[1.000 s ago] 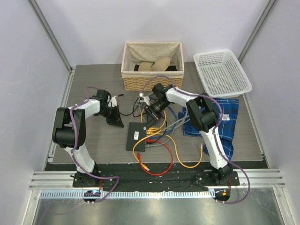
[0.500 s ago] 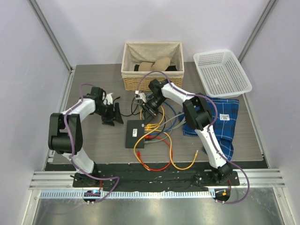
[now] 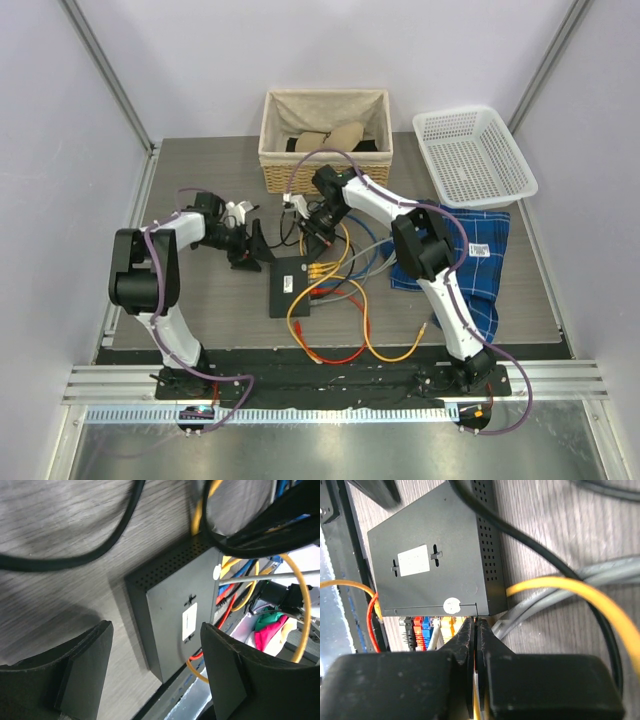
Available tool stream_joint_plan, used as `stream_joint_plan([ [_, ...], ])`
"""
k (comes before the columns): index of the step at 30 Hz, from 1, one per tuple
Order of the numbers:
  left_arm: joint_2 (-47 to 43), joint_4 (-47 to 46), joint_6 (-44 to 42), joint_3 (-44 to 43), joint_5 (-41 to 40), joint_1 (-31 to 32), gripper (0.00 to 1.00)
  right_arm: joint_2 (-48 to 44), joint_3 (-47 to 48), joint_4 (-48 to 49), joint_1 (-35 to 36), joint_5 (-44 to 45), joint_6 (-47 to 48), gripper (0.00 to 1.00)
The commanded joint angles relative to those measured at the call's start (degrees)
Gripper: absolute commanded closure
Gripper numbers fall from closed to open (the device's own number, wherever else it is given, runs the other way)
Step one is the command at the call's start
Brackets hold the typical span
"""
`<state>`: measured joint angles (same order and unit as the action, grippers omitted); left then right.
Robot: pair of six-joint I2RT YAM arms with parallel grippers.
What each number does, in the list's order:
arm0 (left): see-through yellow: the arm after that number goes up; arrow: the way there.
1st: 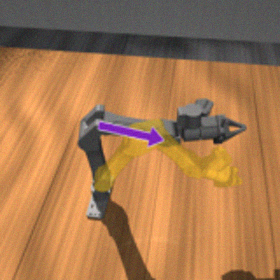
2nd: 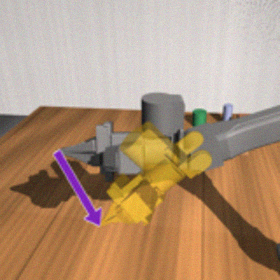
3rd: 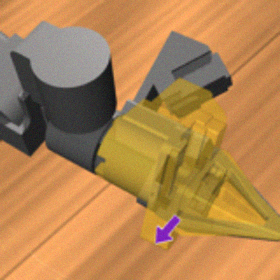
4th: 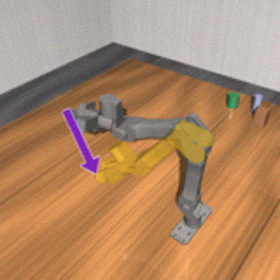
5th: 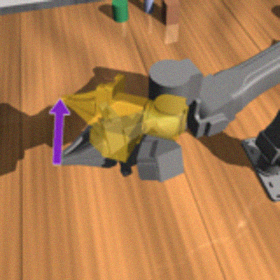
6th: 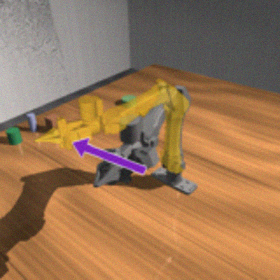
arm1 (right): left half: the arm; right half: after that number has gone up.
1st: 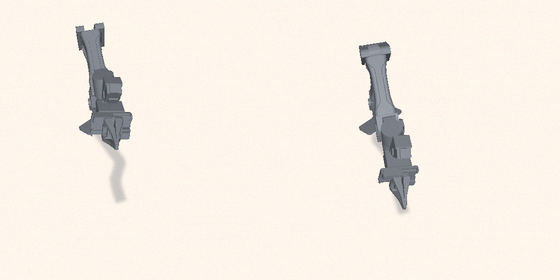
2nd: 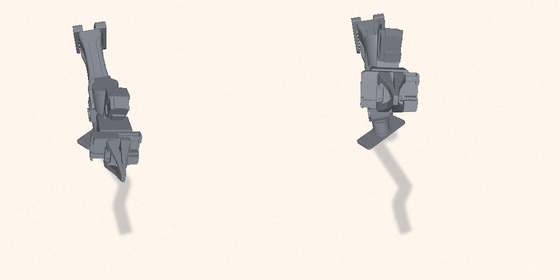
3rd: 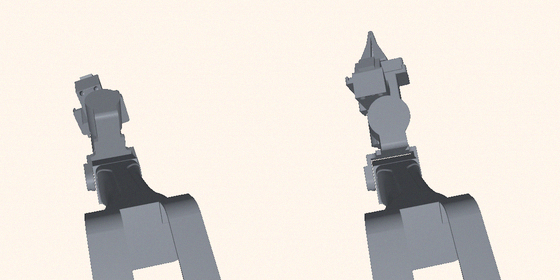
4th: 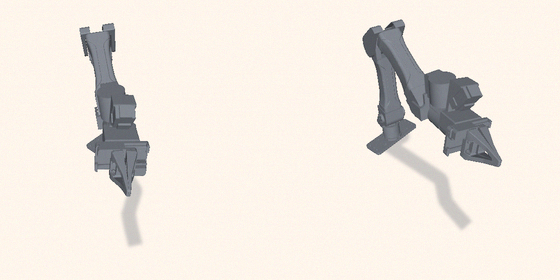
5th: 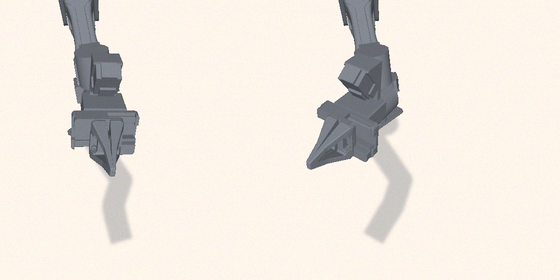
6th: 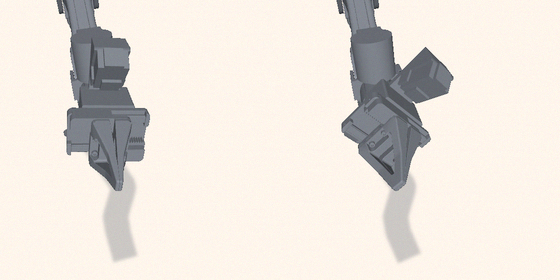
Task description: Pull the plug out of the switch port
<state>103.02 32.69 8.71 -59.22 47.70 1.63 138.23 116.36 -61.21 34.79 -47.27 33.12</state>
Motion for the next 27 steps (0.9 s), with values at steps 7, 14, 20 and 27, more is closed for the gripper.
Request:
stream_joint_plan([
  [7,4.9,-8.9,0.4,2.6,4.6,1.1,0.27,-6.8,3.2,3.3,2.7,-0.8,-0.5,0.99],
  [14,8.7,-9.1,3.1,0.4,-2.1,1.2,0.30,-6.1,5.2,3.0,1.7,0.9,-4.6,0.84],
  [20,8.6,-7.5,1.8,-0.2,-1.5,1.1,0.34,-3.3,5.8,-4.9,-0.6,3.0,-0.5,0.58],
  [27,13.1,-5.9,1.7,-2.7,-0.1,1.9,0.44,-1.7,5.7,-7.6,-2.3,0.6,-1.4,0.54],
])
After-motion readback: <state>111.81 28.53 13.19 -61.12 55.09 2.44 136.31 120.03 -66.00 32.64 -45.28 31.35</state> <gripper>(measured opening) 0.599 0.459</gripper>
